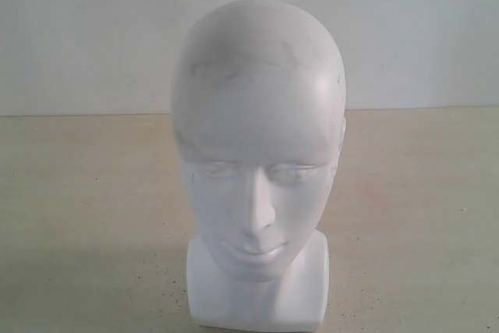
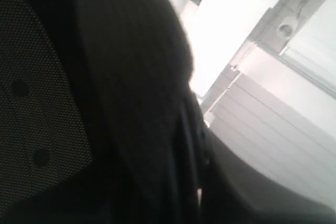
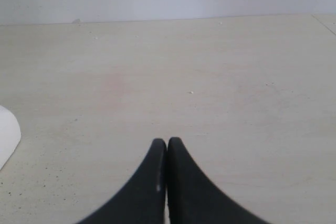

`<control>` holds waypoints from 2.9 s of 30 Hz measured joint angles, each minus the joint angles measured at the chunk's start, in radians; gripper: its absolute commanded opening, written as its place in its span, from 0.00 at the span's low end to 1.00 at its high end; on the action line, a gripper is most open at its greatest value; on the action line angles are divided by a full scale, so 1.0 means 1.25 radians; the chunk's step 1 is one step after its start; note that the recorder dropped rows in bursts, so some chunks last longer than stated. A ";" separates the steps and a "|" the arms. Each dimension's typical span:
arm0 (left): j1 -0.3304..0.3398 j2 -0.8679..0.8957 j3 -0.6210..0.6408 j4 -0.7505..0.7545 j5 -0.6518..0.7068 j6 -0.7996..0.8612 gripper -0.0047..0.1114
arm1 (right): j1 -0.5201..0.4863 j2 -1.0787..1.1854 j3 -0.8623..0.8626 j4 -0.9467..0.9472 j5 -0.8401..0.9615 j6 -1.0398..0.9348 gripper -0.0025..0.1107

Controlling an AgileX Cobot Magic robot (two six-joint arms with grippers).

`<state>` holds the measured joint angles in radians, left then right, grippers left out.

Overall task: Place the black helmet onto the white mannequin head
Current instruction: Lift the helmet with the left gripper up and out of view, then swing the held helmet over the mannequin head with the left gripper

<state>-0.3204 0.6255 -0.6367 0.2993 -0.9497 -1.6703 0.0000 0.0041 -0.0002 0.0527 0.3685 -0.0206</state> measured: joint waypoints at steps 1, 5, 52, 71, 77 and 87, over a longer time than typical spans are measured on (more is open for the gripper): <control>0.000 0.026 0.000 -0.011 -0.049 -0.012 0.08 | 0.000 0.000 0.000 0.000 0.000 0.000 0.02; 0.000 0.110 0.000 -0.031 -0.146 -0.061 0.08 | 0.000 0.000 0.000 0.000 0.000 0.000 0.02; -0.192 0.537 -0.224 0.019 -0.143 -0.184 0.08 | 0.000 0.000 0.000 0.000 0.000 0.000 0.02; -0.195 0.582 -0.160 -0.038 -0.187 -0.198 0.08 | 0.000 0.000 0.000 0.000 0.000 0.000 0.02; -0.164 0.562 -0.119 -0.042 -0.205 -0.198 0.08 | 0.000 0.000 0.000 0.000 0.000 0.000 0.02; -0.163 0.617 -0.114 -0.022 -0.210 -0.198 0.08 | 0.000 0.000 0.000 0.000 0.000 0.000 0.02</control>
<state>-0.5248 1.3972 -0.7791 0.2721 -1.2117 -1.9180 0.0000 0.0041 -0.0002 0.0527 0.3685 -0.0206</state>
